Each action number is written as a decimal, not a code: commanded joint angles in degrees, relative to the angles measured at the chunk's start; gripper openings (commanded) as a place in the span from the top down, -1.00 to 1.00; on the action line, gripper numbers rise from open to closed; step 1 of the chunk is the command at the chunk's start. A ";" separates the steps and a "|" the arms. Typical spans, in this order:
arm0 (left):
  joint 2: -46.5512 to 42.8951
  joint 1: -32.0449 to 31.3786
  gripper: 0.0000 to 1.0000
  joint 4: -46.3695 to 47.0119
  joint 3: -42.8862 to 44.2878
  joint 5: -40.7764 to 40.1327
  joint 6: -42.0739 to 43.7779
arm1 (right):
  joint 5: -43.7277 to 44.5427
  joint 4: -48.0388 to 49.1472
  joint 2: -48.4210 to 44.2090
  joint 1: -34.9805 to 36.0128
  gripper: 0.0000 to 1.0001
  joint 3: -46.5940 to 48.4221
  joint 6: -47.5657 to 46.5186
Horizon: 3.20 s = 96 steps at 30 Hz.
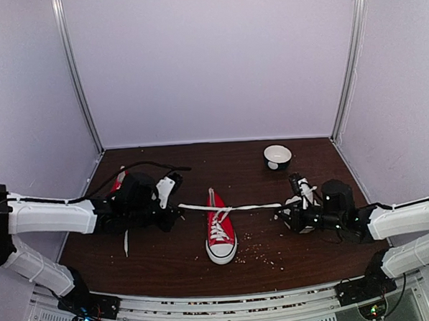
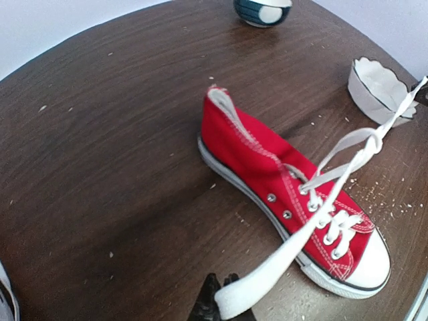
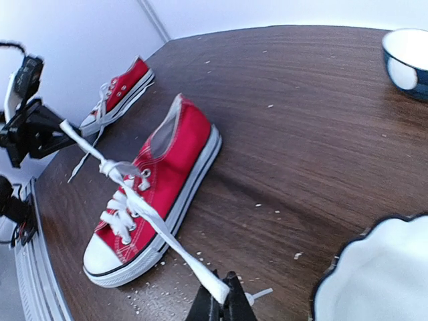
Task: Tie the shoes
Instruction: Tie the crossed shoelace on the shoe, then pass from the left arm to the right
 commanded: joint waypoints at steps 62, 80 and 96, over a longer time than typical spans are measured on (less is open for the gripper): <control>-9.86 -1.13 1.00 4.90 -4.61 -4.59 -9.46 | 18.08 -39.62 11.88 16.41 0.67 23.28 -3.20; -8.98 -2.64 1.00 27.79 -3.74 8.76 -2.76 | 0.20 -21.18 24.00 19.79 0.02 40.48 -45.24; -6.66 -2.73 1.00 30.46 -3.51 15.18 -0.36 | -9.33 -11.51 40.83 11.31 0.38 47.00 -37.36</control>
